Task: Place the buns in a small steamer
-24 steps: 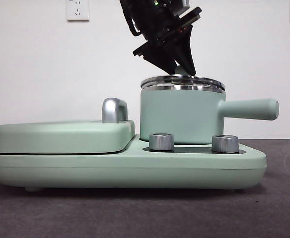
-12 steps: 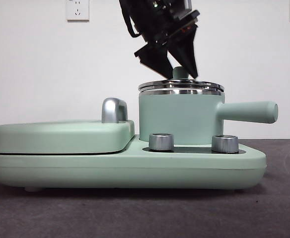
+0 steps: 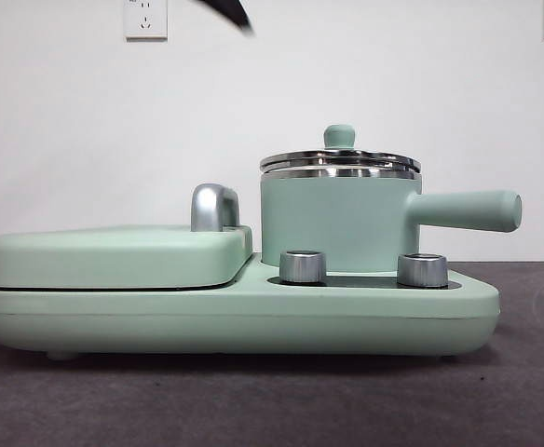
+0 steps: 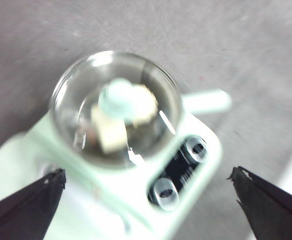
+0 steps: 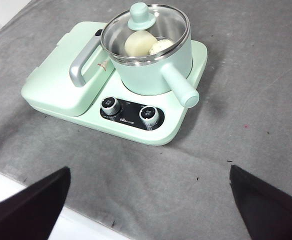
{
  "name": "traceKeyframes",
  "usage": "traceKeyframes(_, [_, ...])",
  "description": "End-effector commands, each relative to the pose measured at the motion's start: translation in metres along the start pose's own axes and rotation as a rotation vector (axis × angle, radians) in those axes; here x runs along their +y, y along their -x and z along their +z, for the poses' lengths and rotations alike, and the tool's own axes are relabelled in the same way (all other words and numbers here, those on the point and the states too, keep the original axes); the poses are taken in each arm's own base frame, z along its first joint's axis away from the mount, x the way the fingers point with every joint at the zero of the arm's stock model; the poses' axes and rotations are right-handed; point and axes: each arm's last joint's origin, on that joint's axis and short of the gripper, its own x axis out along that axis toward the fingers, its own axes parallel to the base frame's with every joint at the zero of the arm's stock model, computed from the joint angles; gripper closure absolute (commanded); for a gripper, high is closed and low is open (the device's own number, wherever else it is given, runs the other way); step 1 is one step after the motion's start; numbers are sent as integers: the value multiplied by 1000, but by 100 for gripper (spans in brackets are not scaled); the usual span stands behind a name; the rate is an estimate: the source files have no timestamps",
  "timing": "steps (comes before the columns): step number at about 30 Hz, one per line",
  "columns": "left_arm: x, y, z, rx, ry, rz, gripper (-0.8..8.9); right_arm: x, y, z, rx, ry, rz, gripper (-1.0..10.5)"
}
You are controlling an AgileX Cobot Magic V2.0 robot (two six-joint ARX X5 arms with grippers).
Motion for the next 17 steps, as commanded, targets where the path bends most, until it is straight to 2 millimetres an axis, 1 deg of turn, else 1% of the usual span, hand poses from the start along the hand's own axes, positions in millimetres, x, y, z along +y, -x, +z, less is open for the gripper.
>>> traceKeyframes(1, [-15, 50, -10, -76, 6, 7, 127, 1, 1, 2, -14, -3, 18, 439])
traceKeyframes(3, [-29, 93, -27, -158, -10, 16, 128, 2, 1, 2, -7, 29, 42, 439])
traceKeyframes(4, [-34, 109, -39, -184, -17, 20, 128, 2, 1, 2, -5, 39, 61, 439])
traceKeyframes(5, [-39, 120, -53, -196, -19, 21, 128, 3, 1, 3, -11, 41, 73, 439])
traceKeyframes(6, [-42, 125, -64, -196, -18, 21, 128, 3, 1, 4, -17, 42, 80, 439])
traceKeyframes(8, [-46, 130, -87, -181, -11, 21, 129, 4, 1, 5, -29, 43, 101, 439])
traceKeyframes(11, [-49, 131, -124, -155, 26, 29, 130, 5, 1, 7, -44, 47, 109, 439])
traceKeyframes(14, [-51, 129, -154, -158, 71, 36, 130, 5, 1, 7, -47, 56, 114, 439])
traceKeyframes(17, [-54, 124, -180, -190, 127, 34, 129, 5, 1, 7, -47, 56, 113, 439])
